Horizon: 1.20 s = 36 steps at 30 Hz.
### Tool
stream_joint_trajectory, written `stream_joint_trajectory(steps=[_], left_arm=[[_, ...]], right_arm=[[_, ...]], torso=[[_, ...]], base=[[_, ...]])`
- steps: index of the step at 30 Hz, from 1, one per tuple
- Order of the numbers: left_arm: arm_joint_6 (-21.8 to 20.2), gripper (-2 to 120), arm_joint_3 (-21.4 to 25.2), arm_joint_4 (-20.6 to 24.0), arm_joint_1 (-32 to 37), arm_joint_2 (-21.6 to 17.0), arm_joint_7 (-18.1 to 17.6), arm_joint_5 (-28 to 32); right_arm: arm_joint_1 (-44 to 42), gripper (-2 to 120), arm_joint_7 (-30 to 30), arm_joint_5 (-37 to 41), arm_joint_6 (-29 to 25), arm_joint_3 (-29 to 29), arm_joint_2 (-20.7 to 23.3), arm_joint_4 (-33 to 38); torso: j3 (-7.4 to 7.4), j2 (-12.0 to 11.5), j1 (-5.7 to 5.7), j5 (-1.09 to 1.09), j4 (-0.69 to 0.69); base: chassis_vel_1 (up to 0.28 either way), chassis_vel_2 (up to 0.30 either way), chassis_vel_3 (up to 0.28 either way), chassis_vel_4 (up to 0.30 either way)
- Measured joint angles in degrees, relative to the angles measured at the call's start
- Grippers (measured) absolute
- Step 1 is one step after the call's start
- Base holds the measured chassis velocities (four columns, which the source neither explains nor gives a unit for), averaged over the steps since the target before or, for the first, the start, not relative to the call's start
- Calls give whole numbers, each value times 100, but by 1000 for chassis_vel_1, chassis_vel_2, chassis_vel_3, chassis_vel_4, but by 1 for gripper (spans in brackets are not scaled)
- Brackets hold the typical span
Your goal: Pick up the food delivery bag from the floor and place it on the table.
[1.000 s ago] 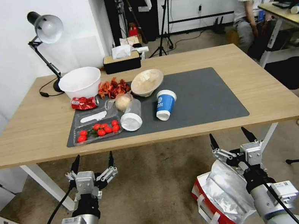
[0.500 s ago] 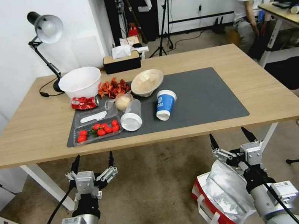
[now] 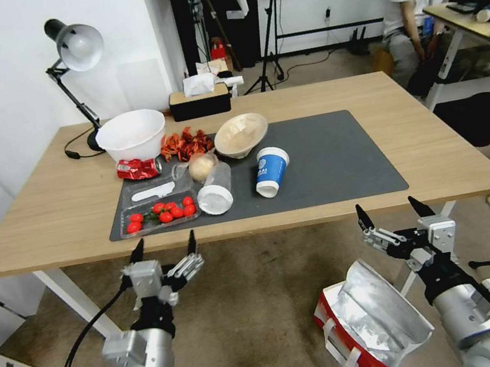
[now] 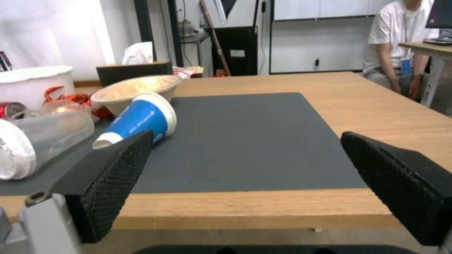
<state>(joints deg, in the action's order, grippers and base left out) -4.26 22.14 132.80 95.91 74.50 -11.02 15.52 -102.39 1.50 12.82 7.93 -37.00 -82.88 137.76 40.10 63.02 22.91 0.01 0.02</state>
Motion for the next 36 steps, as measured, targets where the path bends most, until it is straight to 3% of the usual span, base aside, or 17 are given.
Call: stream_joint_trajectory(steps=[8, 12, 22, 36], left_arm=[[61, 100, -145, 2, -37, -192, -157, 243], [343, 100, -377, -85, -30, -422, -401, 656], [511, 100, -399, -158, 32, -384, -427, 734], [491, 100, -381, -131, 137, -335, -445, 685]], right_arm=[[1, 100, -7, -13, -6, -6, -6, -5], [17, 100, -47, -21, -27, -1, -25, -44], [25, 100, -112, -74, -53, 32, -53, -85], [-31, 100, -110, -79, -73, 67, -99, -87]], torso=[[0, 0, 0, -1, -1], [0, 0, 0, -1, -2], [-1, -1, 0, -1, -1], [-213, -386, -169, -1, -1]], base=[[0, 0, 0, 0], [0, 0, 0, 0], [0, 0, 0, 0], [0, 0, 0, 0]])
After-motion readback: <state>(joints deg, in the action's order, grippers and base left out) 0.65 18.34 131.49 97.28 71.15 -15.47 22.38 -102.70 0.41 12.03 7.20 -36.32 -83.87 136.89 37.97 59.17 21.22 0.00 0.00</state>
